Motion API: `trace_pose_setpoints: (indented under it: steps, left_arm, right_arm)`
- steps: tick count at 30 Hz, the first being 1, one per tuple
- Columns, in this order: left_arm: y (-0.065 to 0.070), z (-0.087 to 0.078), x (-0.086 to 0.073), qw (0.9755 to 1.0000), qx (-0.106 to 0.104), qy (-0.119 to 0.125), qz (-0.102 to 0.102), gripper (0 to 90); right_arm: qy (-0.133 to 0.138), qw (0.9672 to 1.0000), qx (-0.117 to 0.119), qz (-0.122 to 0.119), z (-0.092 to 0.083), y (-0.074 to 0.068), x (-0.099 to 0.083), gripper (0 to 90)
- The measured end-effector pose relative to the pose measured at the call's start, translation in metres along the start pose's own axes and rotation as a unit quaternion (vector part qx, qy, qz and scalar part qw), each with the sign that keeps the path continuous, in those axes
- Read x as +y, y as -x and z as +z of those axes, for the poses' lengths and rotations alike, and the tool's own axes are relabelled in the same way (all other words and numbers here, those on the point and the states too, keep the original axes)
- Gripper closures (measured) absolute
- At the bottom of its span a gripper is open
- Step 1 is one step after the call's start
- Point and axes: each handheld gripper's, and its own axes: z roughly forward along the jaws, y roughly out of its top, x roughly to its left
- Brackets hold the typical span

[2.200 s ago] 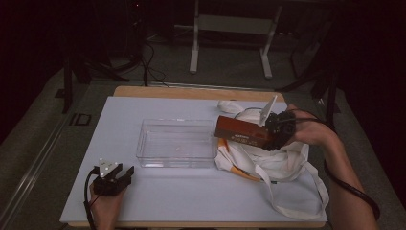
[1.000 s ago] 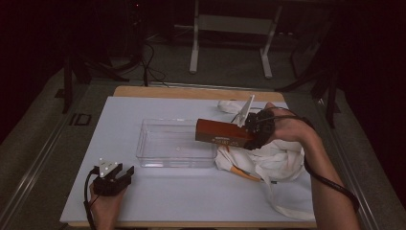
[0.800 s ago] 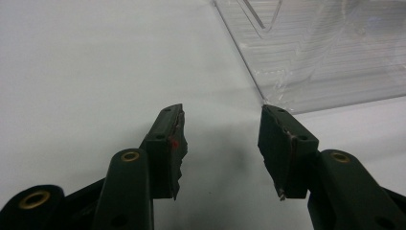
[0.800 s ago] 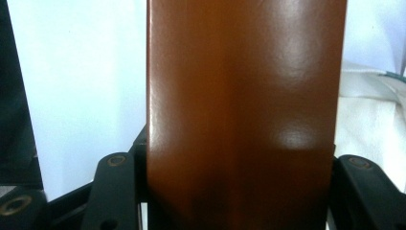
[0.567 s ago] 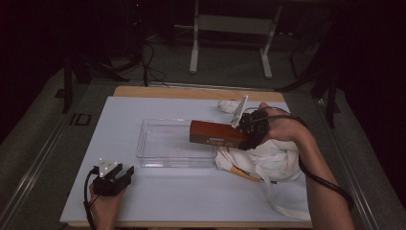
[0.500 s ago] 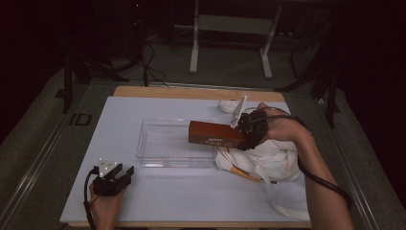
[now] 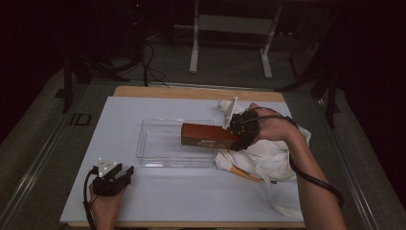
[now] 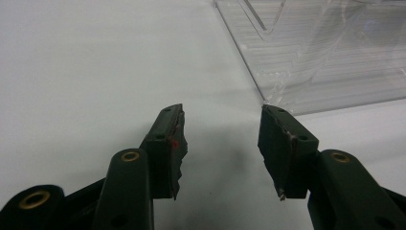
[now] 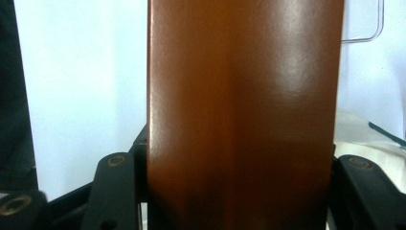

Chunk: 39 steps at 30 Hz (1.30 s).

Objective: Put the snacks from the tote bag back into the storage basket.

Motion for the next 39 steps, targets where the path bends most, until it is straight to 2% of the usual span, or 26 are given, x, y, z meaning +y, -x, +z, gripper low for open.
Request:
trace_pose_setpoints:
  steps: [10,39]
  left_arm:
    - [-0.002,0.000,0.000,1.0000,-0.004,0.003,-0.008,51.9]
    - [-0.001,0.000,0.000,1.0000,-0.003,0.001,-0.002,51.9]
  right_arm:
    - [-0.008,0.9999,0.002,-0.011,0.007,-0.001,0.010,43.2]
    - [-0.023,0.9991,-0.001,-0.035,0.024,-0.003,0.034,43.2]
